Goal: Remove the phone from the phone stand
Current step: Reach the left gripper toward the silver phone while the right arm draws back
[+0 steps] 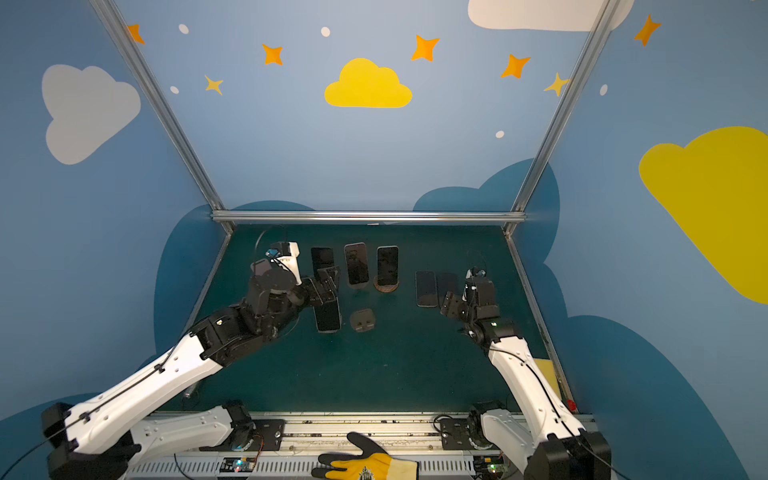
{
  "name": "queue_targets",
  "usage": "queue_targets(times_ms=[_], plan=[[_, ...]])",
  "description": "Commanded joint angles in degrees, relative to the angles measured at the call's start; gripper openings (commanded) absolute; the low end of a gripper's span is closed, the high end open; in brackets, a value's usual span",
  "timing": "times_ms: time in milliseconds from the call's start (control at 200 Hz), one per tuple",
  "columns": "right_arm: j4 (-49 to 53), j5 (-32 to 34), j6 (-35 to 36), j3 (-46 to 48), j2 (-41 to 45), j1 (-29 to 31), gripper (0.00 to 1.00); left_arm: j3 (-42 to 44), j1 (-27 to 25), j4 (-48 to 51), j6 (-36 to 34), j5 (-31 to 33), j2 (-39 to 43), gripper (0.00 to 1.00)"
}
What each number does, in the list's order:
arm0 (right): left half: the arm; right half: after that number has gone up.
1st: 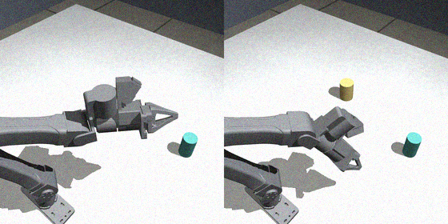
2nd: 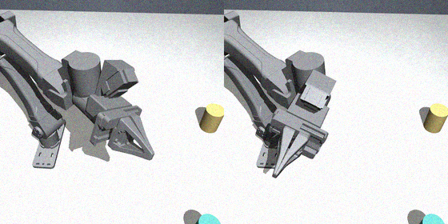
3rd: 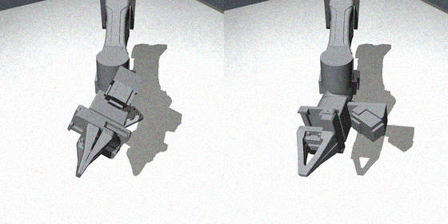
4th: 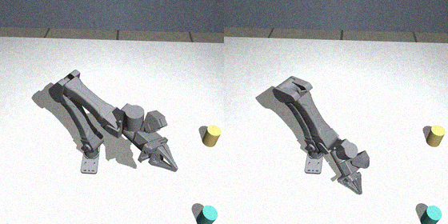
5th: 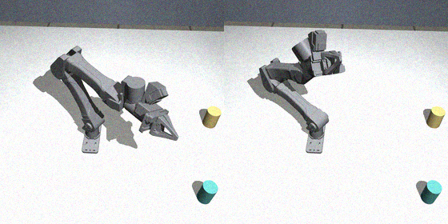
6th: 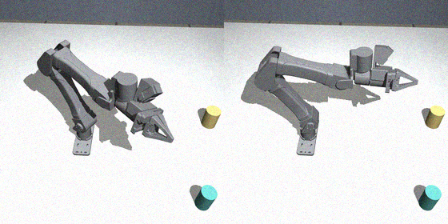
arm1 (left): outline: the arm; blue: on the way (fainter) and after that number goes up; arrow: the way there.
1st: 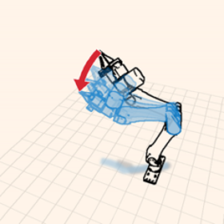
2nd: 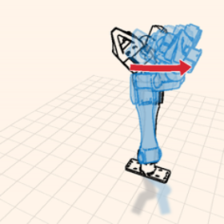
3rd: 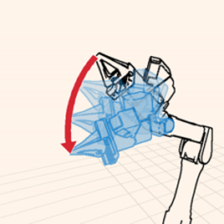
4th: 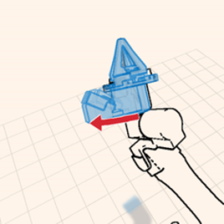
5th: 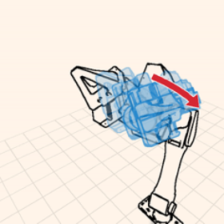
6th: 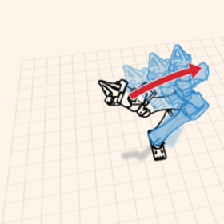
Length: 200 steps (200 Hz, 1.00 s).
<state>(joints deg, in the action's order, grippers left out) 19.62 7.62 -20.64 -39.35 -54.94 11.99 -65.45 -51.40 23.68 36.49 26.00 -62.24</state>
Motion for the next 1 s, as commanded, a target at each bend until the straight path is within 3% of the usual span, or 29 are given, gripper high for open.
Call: queue_targets(times_ms=[0, 170, 355, 626, 996], plan=[[-8.46, 4.64, 0.17, 3.36, 5.01, -0.64, 0.84, -1.31, -5.82, 9.23, 4.95, 12.38, -4.55, 1.0], [-8.67, 4.17, -0.16, 4.33, 6.6, -0.92, 0.84, -0.12, -11.01, 8.4, 12.37, 11.89, -11.44, 1.0], [-8.39, 2.83, -1.03, 5.14, 7.1, -1.07, 0.84, -6.53, -12.65, 18.03, 20.89, 10.65, -23.14, 1.0], [-7.75, 2.34, -3.02, 5.55, 8.75, -1.27, 0.84, -11.8, -13.07, 21.4, 25.17, 10.9, -33.9, 1.0], [-8.21, 1.15, -4.22, 6.13, 8.47, -1.53, 0.84, -20.59, -13.25, 26.87, 23.74, 14.31, -45.22, 0.99]])
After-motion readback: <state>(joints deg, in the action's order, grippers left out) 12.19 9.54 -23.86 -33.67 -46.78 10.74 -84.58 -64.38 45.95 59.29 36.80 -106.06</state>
